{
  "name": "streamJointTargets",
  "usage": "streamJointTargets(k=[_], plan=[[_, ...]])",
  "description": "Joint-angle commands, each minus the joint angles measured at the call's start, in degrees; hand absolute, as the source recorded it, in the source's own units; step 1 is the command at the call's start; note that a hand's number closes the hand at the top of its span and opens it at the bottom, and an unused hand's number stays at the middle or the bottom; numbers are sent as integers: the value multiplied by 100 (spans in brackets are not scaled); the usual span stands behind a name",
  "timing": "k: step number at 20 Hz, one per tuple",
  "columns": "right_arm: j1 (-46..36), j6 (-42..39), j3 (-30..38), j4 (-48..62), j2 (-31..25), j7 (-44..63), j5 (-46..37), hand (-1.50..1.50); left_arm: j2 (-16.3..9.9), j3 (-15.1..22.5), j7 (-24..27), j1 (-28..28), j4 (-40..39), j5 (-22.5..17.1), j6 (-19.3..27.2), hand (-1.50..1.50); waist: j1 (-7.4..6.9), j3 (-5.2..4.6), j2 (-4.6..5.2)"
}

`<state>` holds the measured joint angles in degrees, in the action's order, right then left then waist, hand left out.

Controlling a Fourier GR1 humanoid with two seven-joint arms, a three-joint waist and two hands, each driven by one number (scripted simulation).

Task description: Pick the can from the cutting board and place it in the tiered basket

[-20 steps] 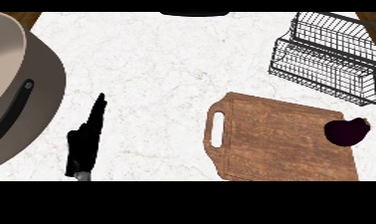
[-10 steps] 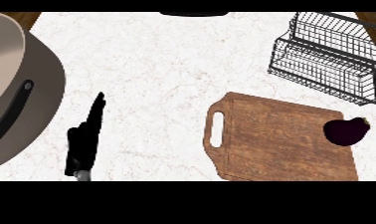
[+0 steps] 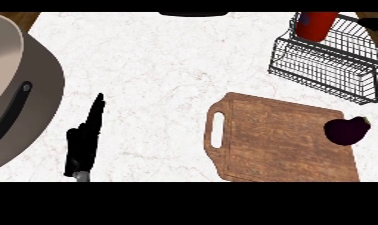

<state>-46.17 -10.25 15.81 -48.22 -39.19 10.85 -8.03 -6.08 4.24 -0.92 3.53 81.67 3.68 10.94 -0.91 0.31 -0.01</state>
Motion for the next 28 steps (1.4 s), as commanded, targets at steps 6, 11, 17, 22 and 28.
streamJointTargets(k=[6,11,17,22,28], plan=[[-41,834,931,-182,-27,-261,580,-150,170,-6,102,137,-256,57,120,0,103,-33,-5],[297,1200,1710,449,-999,-547,615,-150,71,-8,-21,224,-36,31,26,0,111,-24,19],[820,293,2587,1165,-2307,-318,1192,-150,151,-27,-85,207,0,89,168,0,211,-21,-4],[1475,-772,3235,2195,-3231,-1080,1536,-150,-88,-240,9,281,-50,-175,-169,0,138,-6,36],[2558,-2063,3728,3116,-3773,-1714,1767,-150,1,-152,-106,439,215,-137,-96,0,213,13,16]])
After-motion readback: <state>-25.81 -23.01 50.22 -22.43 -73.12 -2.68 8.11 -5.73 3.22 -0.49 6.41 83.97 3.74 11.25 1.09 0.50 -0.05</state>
